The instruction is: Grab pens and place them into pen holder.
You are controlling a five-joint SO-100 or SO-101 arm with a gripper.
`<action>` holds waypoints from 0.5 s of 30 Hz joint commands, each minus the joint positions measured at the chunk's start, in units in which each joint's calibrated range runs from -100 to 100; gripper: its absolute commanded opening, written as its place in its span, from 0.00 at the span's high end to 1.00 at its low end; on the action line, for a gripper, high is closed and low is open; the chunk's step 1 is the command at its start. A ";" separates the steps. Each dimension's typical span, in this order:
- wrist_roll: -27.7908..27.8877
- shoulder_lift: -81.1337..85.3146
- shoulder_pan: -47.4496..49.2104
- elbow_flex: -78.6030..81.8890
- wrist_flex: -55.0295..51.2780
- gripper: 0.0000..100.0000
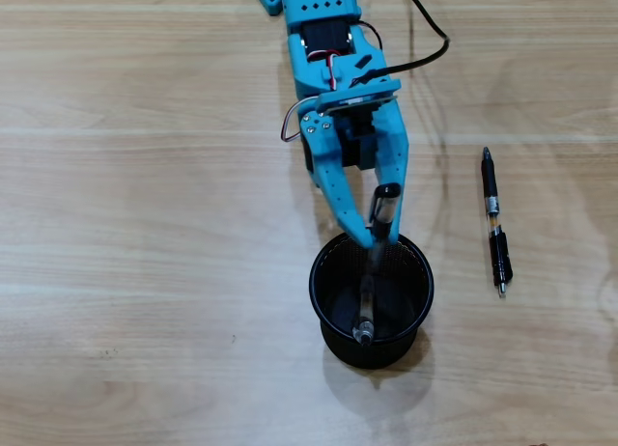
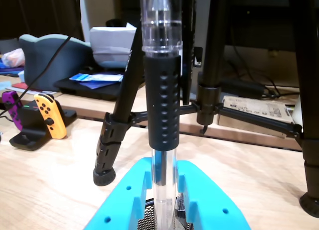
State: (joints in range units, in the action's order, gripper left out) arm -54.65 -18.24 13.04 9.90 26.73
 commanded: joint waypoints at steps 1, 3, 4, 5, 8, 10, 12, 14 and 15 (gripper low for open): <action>0.17 0.72 -0.10 -2.46 1.29 0.98; -0.04 1.06 -0.10 -0.84 1.38 0.98; -0.04 1.14 -0.10 0.42 1.38 0.98; -0.09 1.23 -0.10 1.59 1.38 0.98; 0.12 1.31 -0.01 4.12 1.47 0.96; 0.17 1.31 -0.01 5.47 4.91 0.91; 0.17 1.65 0.26 8.08 13.09 0.88; 0.17 2.07 0.26 13.49 21.70 0.86; 0.17 2.15 0.08 16.56 25.75 0.85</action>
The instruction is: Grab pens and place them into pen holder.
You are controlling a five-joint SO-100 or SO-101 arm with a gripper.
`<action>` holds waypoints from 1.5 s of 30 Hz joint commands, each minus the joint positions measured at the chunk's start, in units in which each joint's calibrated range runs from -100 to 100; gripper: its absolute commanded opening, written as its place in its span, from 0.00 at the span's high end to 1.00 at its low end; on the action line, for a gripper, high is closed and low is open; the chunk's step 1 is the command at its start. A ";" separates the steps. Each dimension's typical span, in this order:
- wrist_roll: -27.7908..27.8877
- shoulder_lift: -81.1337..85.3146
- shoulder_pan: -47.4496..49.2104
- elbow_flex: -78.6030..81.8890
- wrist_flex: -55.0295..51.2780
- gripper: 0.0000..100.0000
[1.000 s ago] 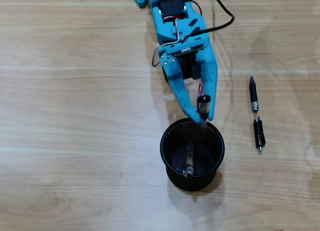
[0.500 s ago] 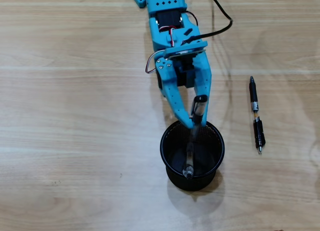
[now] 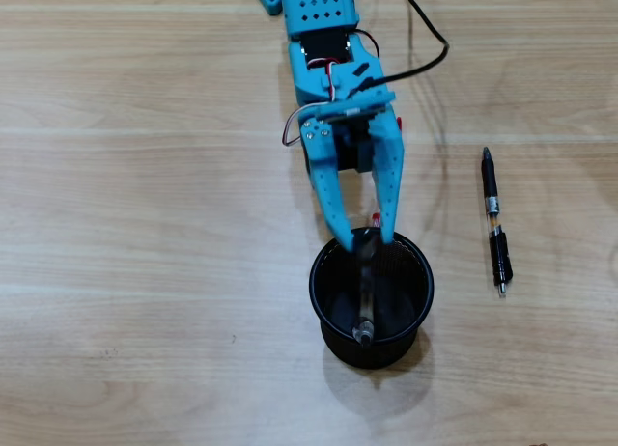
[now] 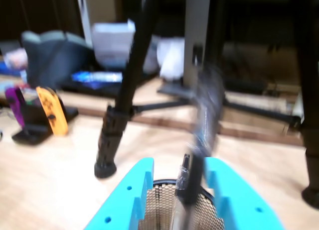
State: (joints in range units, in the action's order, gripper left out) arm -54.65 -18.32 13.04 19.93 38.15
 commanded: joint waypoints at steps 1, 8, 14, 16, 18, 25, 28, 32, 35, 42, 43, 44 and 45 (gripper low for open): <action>0.17 2.49 -0.10 9.50 17.68 0.84; 0.22 5.93 -0.64 18.96 21.30 0.84; 0.22 9.71 0.08 19.14 19.75 0.84; -0.09 12.23 0.99 18.96 15.70 0.84; 0.22 15.34 1.54 18.51 11.31 0.84; 0.27 24.58 3.26 21.22 -2.46 0.84; 2.15 28.86 4.80 26.44 -3.24 0.87; 10.07 34.66 6.17 28.07 -8.49 0.93; 10.12 37.26 6.53 27.80 -19.51 0.93; 10.43 41.97 6.53 27.52 -38.62 0.98; 10.48 42.47 6.53 27.43 -40.34 0.98; 10.53 42.89 6.35 27.25 -41.98 0.98; 10.58 43.31 6.17 26.80 -43.79 0.98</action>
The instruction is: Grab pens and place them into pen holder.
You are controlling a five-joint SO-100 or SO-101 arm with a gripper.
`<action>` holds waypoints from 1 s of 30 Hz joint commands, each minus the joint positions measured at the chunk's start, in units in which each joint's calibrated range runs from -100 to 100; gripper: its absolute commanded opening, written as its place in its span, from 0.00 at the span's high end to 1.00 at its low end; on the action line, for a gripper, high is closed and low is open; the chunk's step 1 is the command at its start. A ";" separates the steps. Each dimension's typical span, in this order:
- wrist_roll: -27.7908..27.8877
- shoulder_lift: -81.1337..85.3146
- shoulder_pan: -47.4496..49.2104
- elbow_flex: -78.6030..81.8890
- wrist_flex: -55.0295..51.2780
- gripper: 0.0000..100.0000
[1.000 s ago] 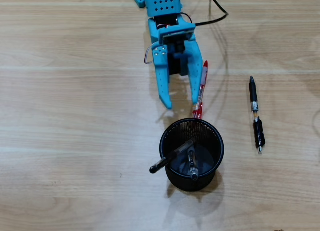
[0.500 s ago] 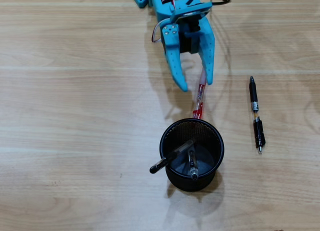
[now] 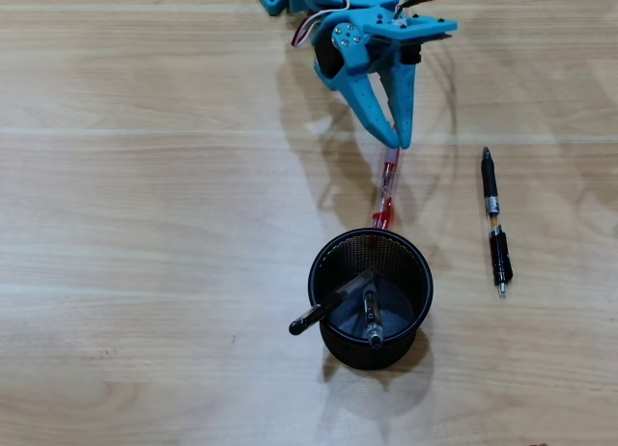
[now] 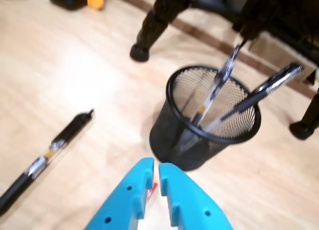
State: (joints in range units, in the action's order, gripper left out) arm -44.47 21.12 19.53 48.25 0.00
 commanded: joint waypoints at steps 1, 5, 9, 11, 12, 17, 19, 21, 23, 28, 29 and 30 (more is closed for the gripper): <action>0.40 4.12 -0.51 -2.05 -8.05 0.98; 0.45 4.12 -0.87 -6.92 -18.90 0.98; 2.13 4.29 -0.69 -10.71 -28.80 0.98; 2.33 4.12 -0.60 -12.06 -31.81 0.98; 2.38 4.37 -0.33 -12.24 -33.02 0.98; 2.28 8.41 0.03 -12.78 -40.34 0.98; 2.23 11.68 1.40 -13.50 -44.98 0.98; 2.18 11.85 2.03 -15.21 -47.74 0.98; 1.87 9.92 2.21 -16.57 -48.17 0.98; -5.70 4.12 4.12 -22.15 -48.77 0.98; -7.17 2.61 4.39 -23.51 -48.77 0.98; -8.69 0.93 4.94 -25.04 -48.77 0.98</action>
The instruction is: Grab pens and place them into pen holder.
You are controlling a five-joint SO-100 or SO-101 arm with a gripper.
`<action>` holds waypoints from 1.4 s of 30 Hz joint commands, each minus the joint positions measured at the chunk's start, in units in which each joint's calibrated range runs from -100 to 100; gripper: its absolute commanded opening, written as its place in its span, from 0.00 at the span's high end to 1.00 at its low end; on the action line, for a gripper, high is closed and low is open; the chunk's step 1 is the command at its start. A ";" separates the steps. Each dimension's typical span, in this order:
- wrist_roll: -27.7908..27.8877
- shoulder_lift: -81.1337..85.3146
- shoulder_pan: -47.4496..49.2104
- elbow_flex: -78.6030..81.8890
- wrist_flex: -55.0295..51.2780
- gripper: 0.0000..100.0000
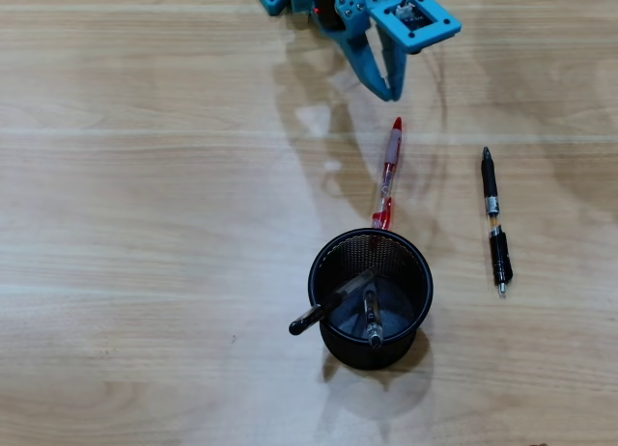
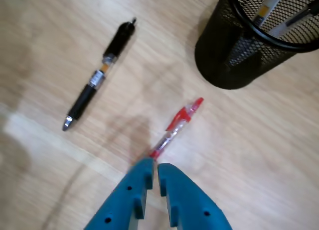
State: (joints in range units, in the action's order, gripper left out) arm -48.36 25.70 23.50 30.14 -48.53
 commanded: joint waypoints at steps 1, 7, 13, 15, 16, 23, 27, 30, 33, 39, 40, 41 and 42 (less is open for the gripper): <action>-6.27 -5.25 1.42 -8.55 -0.24 0.98; -12.98 -14.91 2.06 -15.40 -0.59 0.98; -21.92 -21.37 0.88 -20.36 -10.66 0.98; -22.68 -23.22 0.24 -21.89 -12.64 0.98; -22.88 -24.06 0.06 -22.34 -12.81 0.98; -24.97 -27.67 -1.03 -23.33 -12.21 0.96; -26.39 -30.03 -0.76 -24.50 -12.64 0.83; -27.05 -32.21 -0.49 -25.95 -12.73 0.80; -27.05 -34.39 -0.03 -27.84 -12.73 0.80; -27.10 -39.43 1.24 -30.36 -12.21 0.80; -27.10 -40.11 1.51 -30.36 -12.12 0.80; -27.15 -40.69 1.69 -30.45 -12.12 0.80; -27.15 -41.45 1.78 -30.81 -12.12 0.80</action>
State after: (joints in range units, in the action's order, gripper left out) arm -75.06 -14.84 24.22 2.62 -60.90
